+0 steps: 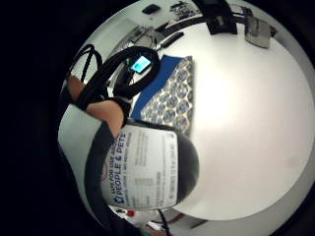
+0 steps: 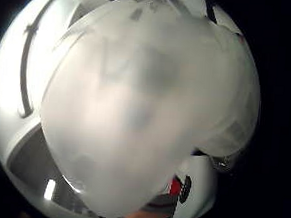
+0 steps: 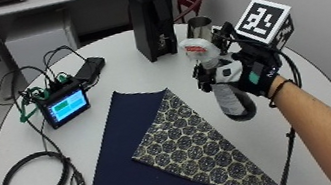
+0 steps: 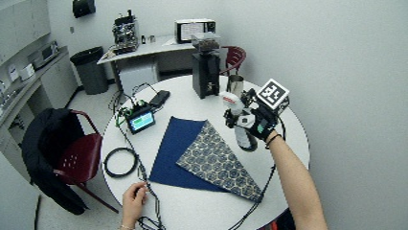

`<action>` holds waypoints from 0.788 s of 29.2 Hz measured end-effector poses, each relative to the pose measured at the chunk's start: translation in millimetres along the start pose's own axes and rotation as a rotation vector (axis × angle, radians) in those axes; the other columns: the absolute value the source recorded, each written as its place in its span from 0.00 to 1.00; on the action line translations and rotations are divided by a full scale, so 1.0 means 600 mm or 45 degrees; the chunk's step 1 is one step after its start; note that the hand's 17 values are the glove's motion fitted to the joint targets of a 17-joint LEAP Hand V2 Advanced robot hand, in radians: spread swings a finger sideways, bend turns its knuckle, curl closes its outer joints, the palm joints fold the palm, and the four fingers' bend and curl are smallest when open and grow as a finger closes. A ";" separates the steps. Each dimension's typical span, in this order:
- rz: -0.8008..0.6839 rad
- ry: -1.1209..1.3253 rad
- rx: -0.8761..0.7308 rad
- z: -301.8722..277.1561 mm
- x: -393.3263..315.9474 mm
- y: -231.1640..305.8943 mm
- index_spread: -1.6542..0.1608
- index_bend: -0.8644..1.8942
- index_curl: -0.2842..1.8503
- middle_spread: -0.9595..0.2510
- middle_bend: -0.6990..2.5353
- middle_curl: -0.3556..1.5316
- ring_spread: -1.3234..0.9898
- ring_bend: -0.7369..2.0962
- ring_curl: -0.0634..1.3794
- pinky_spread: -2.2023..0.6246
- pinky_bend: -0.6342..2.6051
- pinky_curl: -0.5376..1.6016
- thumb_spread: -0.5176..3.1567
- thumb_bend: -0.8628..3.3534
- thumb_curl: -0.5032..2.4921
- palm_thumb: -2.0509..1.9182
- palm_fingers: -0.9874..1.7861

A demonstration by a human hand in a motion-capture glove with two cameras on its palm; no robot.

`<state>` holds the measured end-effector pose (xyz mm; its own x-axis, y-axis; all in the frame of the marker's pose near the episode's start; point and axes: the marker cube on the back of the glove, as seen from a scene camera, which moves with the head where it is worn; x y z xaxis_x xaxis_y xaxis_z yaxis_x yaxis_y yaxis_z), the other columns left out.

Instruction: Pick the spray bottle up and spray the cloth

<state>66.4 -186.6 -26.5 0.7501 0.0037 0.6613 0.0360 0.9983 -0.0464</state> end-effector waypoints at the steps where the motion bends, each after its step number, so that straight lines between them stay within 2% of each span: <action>1: 0.008 0.022 -0.020 -0.005 -0.001 0.004 0.78 0.36 0.29 0.68 0.35 0.44 0.52 0.45 0.33 0.82 0.25 0.39 0.38 0.20 0.35 0.75 0.77; 11: 0.030 0.202 -0.060 -0.072 -0.047 0.037 0.78 0.36 0.29 0.69 0.35 0.44 0.52 0.46 0.33 0.81 0.26 0.40 0.38 0.20 0.35 0.75 0.78; 19: 0.071 0.136 -0.139 0.028 0.015 0.013 0.79 0.36 0.29 0.69 0.36 0.45 0.52 0.47 0.34 0.79 0.27 0.41 0.38 0.20 0.36 0.74 0.79; 23: 0.016 0.139 -0.150 0.022 -0.004 0.006 0.79 0.36 0.29 0.70 0.36 0.45 0.52 0.48 0.34 0.79 0.28 0.42 0.38 0.20 0.36 0.74 0.80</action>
<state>56.3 -182.4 -18.4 0.8180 0.0032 0.5752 0.0985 0.9844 -0.1455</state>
